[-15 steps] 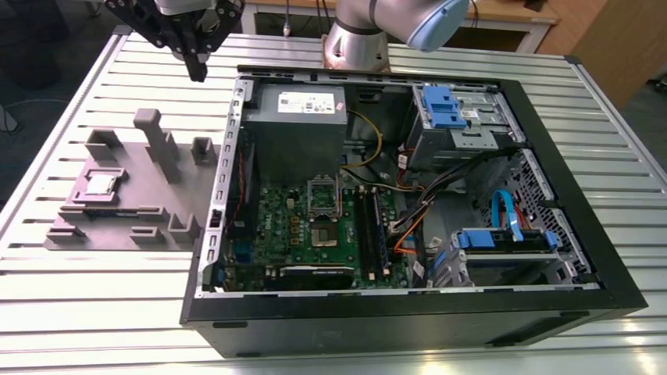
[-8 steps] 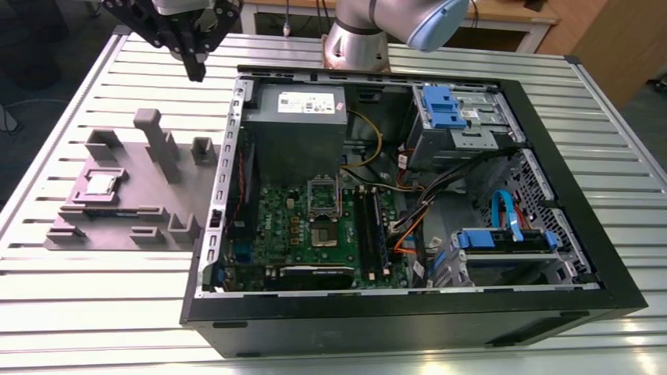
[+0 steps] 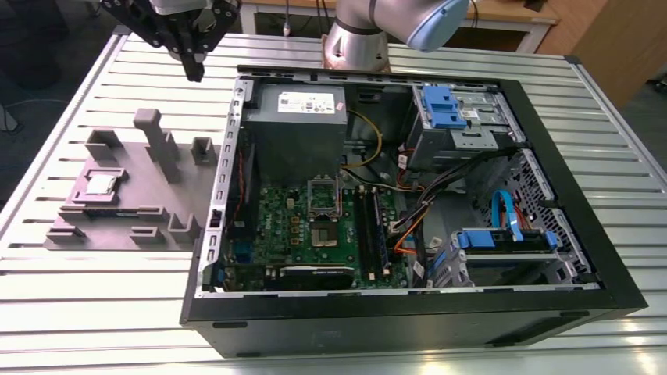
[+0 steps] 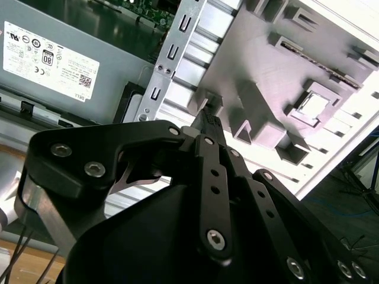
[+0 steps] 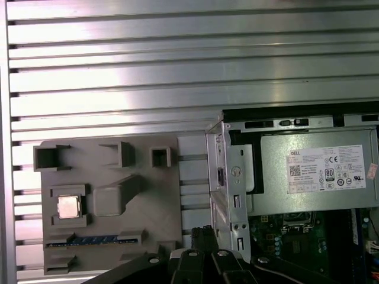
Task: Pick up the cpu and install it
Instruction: 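Reach for the cpu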
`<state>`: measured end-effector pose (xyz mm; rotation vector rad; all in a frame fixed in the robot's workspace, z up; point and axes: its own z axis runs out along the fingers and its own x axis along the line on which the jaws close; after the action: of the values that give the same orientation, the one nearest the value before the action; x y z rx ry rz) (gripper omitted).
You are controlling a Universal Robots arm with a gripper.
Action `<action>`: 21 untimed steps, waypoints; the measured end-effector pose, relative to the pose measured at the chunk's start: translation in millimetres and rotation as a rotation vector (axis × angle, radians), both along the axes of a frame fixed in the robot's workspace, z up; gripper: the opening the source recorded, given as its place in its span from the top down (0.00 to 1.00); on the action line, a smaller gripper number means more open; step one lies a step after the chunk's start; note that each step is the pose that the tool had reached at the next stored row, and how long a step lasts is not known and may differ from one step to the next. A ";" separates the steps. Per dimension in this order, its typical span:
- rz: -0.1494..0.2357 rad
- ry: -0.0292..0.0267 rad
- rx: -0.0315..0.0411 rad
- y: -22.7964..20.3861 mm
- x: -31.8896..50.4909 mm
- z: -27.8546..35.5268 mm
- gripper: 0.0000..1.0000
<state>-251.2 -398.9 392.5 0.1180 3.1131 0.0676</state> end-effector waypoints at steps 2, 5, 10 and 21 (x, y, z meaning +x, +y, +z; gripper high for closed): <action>0.000 0.0000 0.0000 0.0 -0.8 0.0 0.89; 0.000 -0.0001 0.0001 0.0 -2.4 0.0 0.89; 0.000 -0.0001 0.0000 0.0 -4.9 0.0 0.89; 0.000 -0.0001 0.0000 0.0 -13.6 -0.1 0.89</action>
<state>-264.8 -398.9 392.5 0.1181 3.1130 0.0676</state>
